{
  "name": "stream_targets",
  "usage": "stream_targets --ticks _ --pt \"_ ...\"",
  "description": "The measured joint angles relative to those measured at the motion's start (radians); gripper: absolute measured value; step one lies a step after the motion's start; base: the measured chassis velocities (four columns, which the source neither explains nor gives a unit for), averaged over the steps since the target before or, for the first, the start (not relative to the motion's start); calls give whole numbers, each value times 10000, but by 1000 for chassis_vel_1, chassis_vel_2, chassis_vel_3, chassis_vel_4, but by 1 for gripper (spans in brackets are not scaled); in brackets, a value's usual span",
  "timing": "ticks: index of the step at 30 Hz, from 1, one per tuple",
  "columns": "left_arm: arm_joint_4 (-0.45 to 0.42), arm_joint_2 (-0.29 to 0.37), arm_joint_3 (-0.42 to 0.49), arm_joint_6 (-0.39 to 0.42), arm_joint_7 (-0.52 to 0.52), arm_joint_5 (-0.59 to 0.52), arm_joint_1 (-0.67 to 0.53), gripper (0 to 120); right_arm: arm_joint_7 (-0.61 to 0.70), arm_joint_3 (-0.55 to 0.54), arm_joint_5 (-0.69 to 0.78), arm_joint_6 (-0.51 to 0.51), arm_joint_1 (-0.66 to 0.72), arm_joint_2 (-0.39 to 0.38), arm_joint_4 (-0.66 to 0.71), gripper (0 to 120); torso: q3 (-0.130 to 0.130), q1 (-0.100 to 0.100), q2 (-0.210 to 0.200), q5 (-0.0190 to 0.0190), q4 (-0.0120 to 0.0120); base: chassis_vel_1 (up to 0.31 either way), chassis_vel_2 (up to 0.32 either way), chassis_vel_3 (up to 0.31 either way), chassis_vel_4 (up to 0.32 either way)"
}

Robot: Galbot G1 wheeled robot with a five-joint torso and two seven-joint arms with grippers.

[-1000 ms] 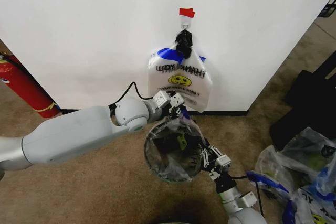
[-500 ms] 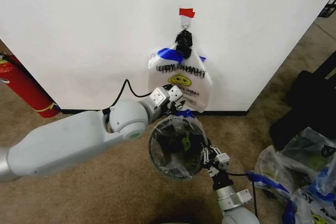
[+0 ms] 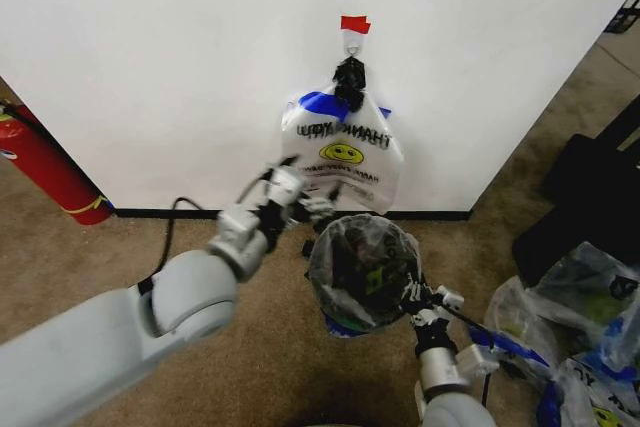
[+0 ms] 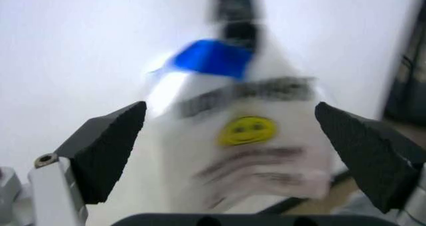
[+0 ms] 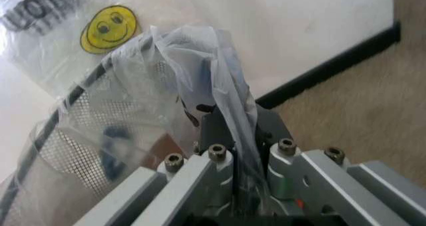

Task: Pick up the garbage bag from the wall and place it over the trash bin.

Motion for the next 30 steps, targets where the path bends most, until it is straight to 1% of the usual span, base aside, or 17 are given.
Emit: stream_targets --ticks 1,2,3,4,5,6,7,8,9,10,13,14,17,18,20,24,30 --pt "-75 -145 -1070 -332 -11 -17 1133 100 163 43 466 -381 159 -23 98 0 -1 -1 0 -6 8 0 0 0 0" --pt "-89 -275 -1760 -614 110 5 1924 100 255 65 833 -651 256 -65 138 0 0 0 -1 -12 9 0 0 0 0" --pt "-89 -379 -2320 -867 266 26 2542 100 297 78 1068 -802 312 -113 141 0 0 0 -1 -14 10 0 0 0 0" --pt "-89 -379 -2320 -867 266 26 2542 100 297 78 1068 -802 312 -113 141 0 0 0 -1 -14 10 0 0 0 0" --pt "-89 -486 -2834 -1104 408 52 3074 100 308 89 1256 -905 353 -159 142 0 0 0 -1 -12 9 0 0 0 0" --pt "-65 -851 -4287 -1784 785 17 4630 100 289 139 1694 -1119 454 -339 121 0 -1 -1 0 -3 7 0 0 0 0" --pt "-45 -942 -4585 -1937 888 -12 4976 100 266 156 1819 -1171 484 -397 104 0 -1 0 0 -3 8 0 0 0 0" --pt "139 -1404 -5907 -2799 1471 -37 6573 100 91 215 2356 -1506 615 -644 -17 0 -1 0 0 -12 10 0 0 0 0" --pt "243 -1617 -6357 -3172 1721 83 7129 100 2 223 2574 -1659 678 -758 -95 0 -1 0 0 -4 13 0 0 0 0" --pt "346 -1800 -6634 -3521 1966 238 7493 100 -96 226 2697 -1745 728 -836 -158 0 -1 -1 -1 2 6 0 0 0 0" --pt "634 -2190 -6971 -4310 2486 796 7996 100 -276 210 2815 -1840 829 -981 -294 0 -1 0 0 -9 7 0 0 0 0" --pt "1052 -2741 -7183 -5235 3010 1695 8375 100 -450 81 2848 -1946 964 -1091 -446 0 0 0 0 -6 4 0 0 0 0" --pt "1339 -3534 -7404 -5975 3683 2264 9050 100 -578 -152 2855 -2108 1156 -1149 -661 0 0 1 0 -5 7 0 0 0 0" --pt "1339 -3534 -7404 -5975 3683 2264 9050 100 -578 -152 2855 -2108 1156 -1149 -661 0 0 1 0 -5 7 0 0 0 0" --pt "1602 -3836 -7577 -6472 4073 2452 9393 100 -684 -297 2756 -2161 1236 -1172 -757 0 0 0 0 -4 7 0 0 0 0" --pt "1970 -4235 -8106 -6873 4446 2560 9799 100 -967 -436 2793 -2217 1445 -1303 -880 0 0 1 -1 -6 7 0 0 0 0" --pt "1701 -4707 -8283 -6724 4345 2551 9997 100 -1055 -564 2776 -2243 1767 -1393 -1401 0 0 1 0 -5 5 0 0 0 0"
